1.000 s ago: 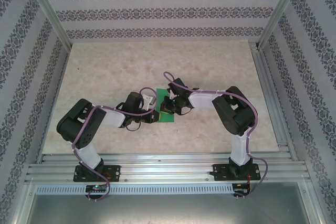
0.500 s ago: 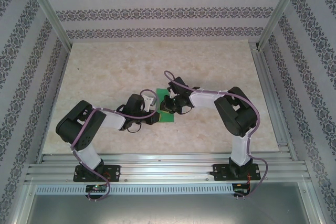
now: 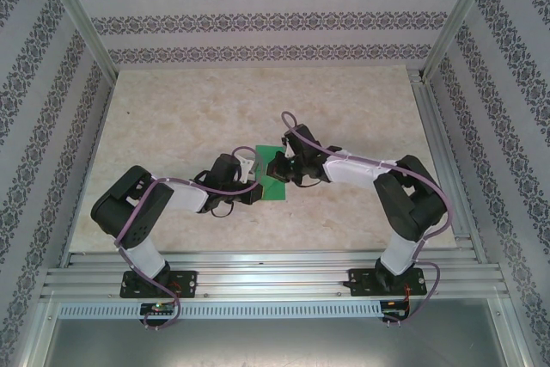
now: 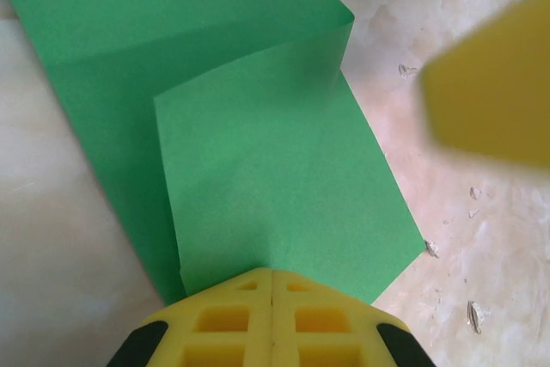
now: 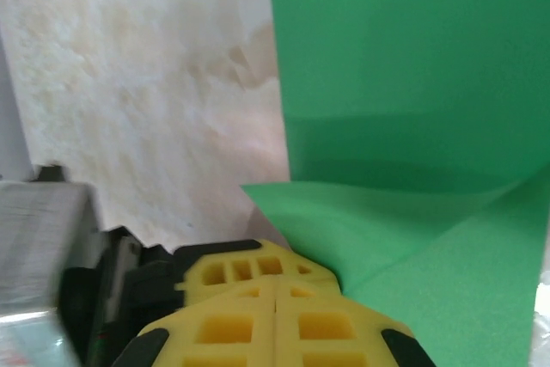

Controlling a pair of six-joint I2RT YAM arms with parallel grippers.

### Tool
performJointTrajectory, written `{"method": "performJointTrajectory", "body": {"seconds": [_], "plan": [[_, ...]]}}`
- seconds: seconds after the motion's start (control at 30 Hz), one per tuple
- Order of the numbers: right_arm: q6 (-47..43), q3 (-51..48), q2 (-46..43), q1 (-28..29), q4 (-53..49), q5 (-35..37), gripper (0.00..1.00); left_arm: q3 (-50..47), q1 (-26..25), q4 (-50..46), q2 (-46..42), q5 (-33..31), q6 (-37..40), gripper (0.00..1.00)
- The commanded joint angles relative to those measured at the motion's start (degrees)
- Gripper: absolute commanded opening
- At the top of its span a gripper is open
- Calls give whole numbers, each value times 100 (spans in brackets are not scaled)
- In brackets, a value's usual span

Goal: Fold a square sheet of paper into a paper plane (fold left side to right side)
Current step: Fold the triangle a second time at the center of the table.

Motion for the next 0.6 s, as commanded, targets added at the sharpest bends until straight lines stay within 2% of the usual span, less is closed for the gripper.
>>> {"method": "performJointTrajectory", "body": {"seconds": [0.0, 0.57], "plan": [[436, -118, 242, 118, 433, 293, 0, -141, -198, -1248, 323, -384, 145, 0], [587, 9, 887, 197, 486, 410, 0, -52, -307, -1406, 330, -500, 239, 0]]}}
